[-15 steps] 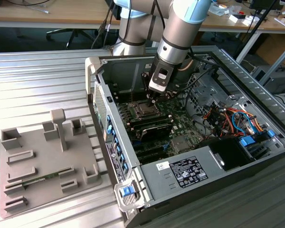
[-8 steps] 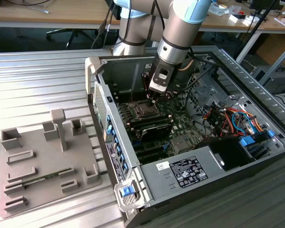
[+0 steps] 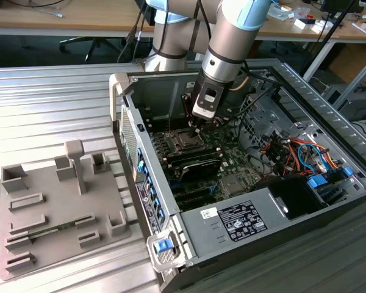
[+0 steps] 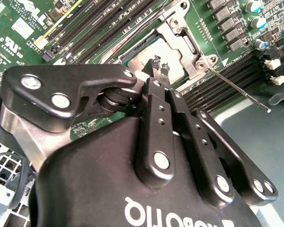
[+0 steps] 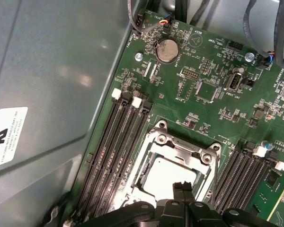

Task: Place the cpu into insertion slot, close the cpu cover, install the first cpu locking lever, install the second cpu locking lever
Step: 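Install the first cpu locking lever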

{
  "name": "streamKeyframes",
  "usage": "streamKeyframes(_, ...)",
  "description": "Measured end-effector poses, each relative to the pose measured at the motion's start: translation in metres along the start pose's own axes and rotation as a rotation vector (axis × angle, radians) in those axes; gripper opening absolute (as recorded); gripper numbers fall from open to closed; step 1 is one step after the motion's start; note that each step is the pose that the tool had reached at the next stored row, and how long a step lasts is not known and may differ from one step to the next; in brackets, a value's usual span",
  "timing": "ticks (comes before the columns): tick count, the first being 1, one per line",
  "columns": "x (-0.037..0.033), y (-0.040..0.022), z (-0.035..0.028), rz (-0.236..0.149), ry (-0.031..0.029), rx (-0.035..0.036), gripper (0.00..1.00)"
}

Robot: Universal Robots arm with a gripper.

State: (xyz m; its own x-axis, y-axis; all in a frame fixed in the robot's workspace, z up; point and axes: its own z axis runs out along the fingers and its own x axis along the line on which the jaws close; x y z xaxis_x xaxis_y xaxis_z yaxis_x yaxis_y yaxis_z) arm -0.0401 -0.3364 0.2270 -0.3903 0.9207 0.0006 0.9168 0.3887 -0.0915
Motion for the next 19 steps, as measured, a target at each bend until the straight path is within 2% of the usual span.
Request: streamKeyframes(19, 0.0000, 0.0000, 0.0000, -0.046, -0.0042, 0.0000, 0.11)
